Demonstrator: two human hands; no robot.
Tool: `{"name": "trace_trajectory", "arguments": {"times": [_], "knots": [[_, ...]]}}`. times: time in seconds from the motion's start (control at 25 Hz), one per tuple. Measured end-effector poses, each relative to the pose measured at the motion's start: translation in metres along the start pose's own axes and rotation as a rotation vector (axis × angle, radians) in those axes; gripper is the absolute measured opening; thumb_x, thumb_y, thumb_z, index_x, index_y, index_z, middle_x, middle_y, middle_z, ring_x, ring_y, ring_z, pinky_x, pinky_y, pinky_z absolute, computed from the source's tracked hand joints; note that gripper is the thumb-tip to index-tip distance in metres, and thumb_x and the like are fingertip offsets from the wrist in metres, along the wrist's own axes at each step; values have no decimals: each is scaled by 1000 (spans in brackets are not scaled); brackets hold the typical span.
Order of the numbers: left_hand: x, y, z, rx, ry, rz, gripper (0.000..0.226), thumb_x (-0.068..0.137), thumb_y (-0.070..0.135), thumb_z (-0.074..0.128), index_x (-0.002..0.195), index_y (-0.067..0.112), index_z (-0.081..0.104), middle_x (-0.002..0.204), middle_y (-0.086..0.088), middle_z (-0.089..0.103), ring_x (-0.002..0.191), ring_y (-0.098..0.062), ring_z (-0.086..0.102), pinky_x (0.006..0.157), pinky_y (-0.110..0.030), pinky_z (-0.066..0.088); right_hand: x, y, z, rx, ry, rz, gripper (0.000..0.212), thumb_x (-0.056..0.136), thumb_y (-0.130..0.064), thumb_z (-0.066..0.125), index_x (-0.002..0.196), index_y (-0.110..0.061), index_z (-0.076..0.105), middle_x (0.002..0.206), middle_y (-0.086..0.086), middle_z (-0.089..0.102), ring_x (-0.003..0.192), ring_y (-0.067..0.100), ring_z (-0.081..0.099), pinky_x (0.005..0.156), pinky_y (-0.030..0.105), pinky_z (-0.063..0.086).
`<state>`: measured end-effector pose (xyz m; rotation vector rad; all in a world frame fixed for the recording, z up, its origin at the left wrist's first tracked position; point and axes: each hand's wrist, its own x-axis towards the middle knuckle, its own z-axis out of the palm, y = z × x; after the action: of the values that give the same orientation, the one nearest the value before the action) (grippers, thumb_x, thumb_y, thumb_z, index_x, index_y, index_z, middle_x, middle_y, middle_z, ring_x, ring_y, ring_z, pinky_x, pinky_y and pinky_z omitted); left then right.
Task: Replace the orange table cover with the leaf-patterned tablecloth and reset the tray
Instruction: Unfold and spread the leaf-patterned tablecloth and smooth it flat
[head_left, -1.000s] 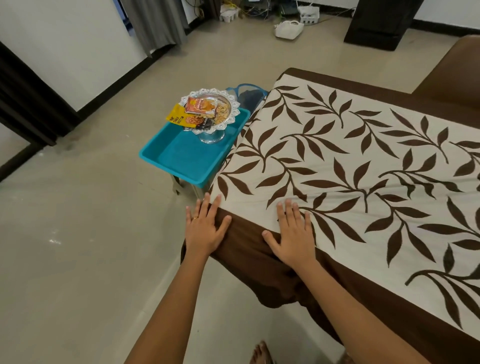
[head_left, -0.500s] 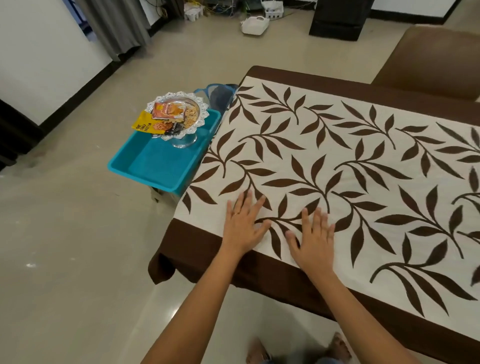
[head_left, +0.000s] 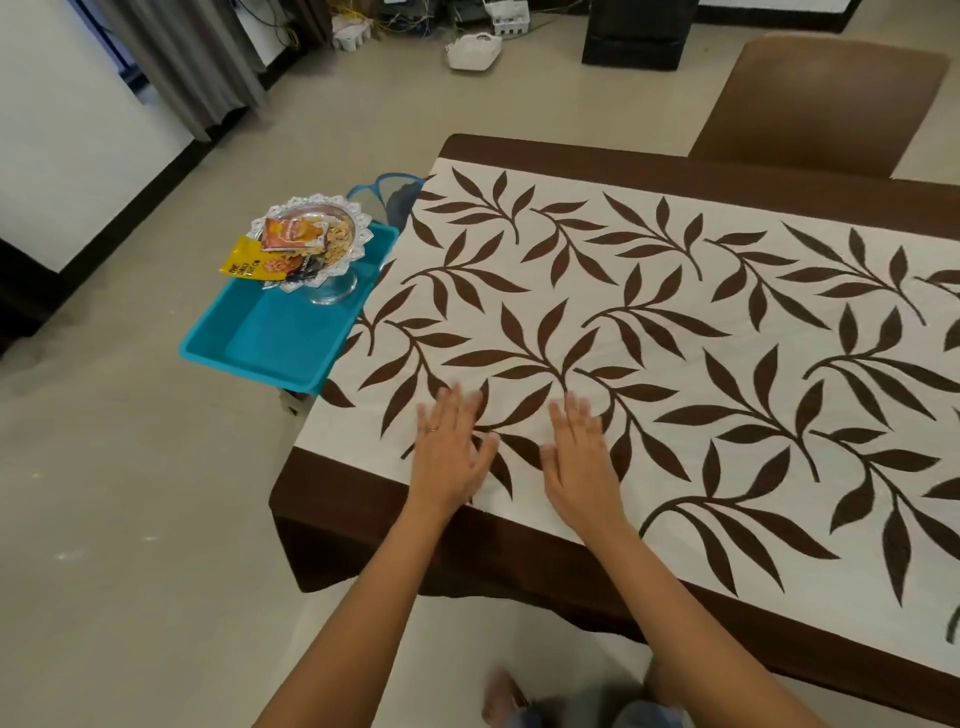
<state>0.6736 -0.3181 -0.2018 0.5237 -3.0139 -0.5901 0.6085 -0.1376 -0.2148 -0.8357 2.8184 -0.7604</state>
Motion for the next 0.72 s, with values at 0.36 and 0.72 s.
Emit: {"name": "trace_trajectory", "arguments": {"times": [0.36,0.72], "knots": [[-17,69,58,29,87,-142,59,97,51,21,149,24,30,158,-1,24,147,-18,16,117,-54,12,-73,169,-81,-287,-131,56,63,97,-54,18,154,-30,2,161,1,-4,148,17,-10,119,44,-5],[-5,309,145,67,-80,311,59,98,54,22,151,29,22,160,-4,13,148,-21,6,119,-51,6,-123,258,-137,-207,-99,103,57,101,-41,22,154,-25,10,160,2,1,149,17,-2,119,42,-2]]}}
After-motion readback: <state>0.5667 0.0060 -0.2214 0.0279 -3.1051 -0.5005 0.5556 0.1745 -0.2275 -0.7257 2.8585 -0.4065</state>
